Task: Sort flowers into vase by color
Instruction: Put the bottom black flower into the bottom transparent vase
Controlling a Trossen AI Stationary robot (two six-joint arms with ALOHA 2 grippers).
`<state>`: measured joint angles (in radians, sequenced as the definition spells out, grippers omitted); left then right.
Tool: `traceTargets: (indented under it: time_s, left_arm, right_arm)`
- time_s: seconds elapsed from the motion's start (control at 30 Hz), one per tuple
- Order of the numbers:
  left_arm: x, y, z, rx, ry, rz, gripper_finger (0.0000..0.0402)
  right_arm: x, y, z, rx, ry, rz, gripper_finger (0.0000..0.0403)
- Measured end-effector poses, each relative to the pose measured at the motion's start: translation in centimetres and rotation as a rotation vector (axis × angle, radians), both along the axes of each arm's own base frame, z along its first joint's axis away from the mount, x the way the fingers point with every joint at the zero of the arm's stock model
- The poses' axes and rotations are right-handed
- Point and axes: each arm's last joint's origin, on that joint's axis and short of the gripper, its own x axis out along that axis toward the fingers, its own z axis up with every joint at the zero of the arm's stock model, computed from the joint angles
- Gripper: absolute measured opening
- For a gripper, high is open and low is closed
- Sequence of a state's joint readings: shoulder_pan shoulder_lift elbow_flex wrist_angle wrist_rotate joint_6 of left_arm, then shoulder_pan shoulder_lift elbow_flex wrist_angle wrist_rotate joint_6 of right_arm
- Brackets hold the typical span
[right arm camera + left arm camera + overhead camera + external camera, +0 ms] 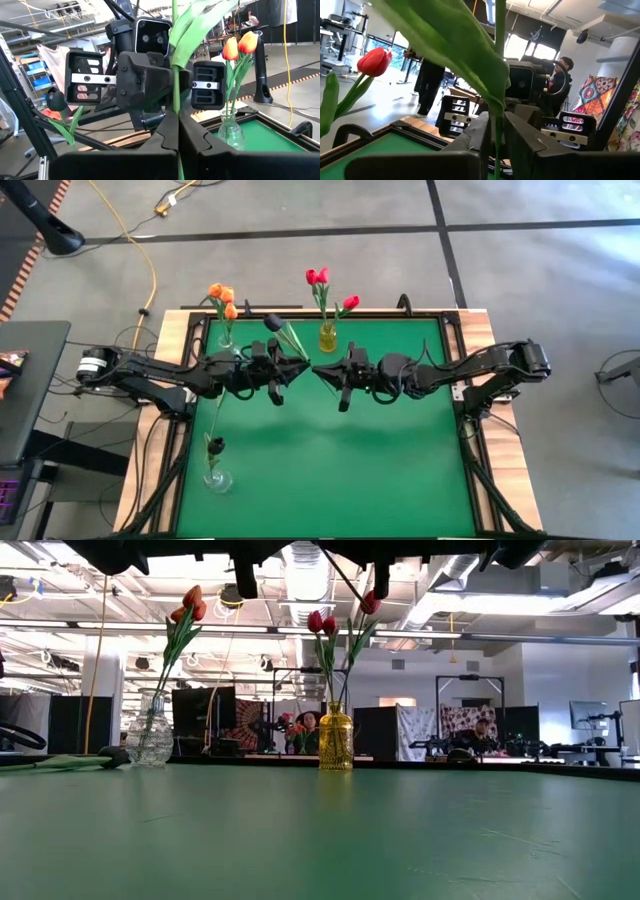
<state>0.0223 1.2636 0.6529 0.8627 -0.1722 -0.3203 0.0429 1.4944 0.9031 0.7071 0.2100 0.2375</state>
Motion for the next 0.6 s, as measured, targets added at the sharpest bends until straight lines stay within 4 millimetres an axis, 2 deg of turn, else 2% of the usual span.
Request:
traceTargets:
  time_s: [0.2, 0.6]
  left_arm:
    - [0.00, 0.00, 0.00, 0.012, 0.004, 0.003, 0.0004]
    - [0.01, 0.00, -0.13, 0.049, 0.027, 0.011, 0.0000]
  right_arm:
    - [0.00, 0.00, 0.03, -0.001, -0.003, 0.000, 0.0046]
    - [-0.01, 0.07, 0.08, -0.006, -0.007, 0.002, 0.0057]
